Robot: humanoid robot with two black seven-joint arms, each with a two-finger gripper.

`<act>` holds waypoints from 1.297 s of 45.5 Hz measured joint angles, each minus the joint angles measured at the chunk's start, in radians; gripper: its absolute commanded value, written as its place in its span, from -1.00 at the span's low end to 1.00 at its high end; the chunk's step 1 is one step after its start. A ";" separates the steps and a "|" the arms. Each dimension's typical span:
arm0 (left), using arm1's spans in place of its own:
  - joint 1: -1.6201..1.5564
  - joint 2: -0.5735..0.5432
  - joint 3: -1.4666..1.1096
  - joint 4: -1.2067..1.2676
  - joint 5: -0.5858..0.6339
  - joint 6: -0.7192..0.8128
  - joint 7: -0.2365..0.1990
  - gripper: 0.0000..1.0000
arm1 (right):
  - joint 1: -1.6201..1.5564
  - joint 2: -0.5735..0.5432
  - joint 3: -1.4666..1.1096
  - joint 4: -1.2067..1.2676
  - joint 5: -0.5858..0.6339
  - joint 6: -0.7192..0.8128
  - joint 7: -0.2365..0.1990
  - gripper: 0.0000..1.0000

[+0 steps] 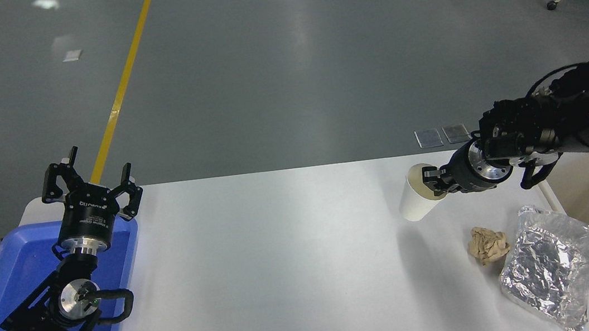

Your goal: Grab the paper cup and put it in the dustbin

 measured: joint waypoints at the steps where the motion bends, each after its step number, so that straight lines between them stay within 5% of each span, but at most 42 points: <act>1: 0.000 0.000 0.000 0.000 0.000 0.000 0.000 0.96 | 0.025 -0.016 0.001 0.009 -0.009 0.013 0.001 -1.00; 29: 0.000 0.000 0.000 0.000 0.000 0.000 0.000 0.96 | 0.483 -0.264 0.009 0.124 -0.158 0.272 0.007 -1.00; 59: 0.000 0.000 0.000 0.000 0.000 0.000 -0.001 0.96 | 0.257 -0.324 -0.023 -0.153 -0.127 0.189 0.001 -1.00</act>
